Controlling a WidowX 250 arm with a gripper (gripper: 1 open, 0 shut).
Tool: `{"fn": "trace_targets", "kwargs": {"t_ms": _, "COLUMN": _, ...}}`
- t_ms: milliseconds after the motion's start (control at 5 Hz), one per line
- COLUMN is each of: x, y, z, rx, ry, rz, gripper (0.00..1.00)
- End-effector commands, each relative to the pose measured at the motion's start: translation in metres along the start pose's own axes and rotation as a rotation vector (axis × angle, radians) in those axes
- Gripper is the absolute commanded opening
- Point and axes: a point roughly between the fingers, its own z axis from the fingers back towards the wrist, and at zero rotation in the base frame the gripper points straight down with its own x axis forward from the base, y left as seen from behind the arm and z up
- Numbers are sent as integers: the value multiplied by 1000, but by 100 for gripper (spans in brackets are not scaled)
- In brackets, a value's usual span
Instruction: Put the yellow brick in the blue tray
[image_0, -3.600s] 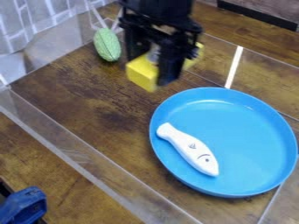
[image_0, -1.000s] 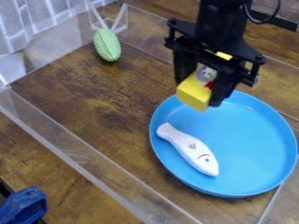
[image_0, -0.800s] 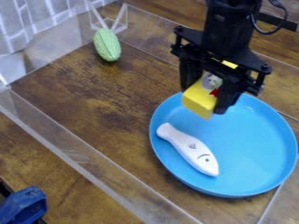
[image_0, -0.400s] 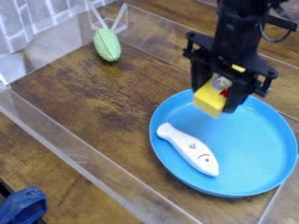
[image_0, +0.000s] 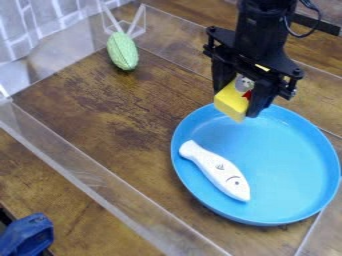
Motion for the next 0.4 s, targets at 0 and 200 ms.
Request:
{"fn": "trace_targets", "kwargs": {"t_ms": 0, "x": 5, "y": 8, "z": 14, "rx": -15, "ry": -64, "rz": 5, "gripper": 0}}
{"fn": "trace_targets", "kwargs": {"t_ms": 200, "x": 7, "y": 8, "z": 14, "rx": -25, "ry": -80, "rz": -15, "gripper": 0}}
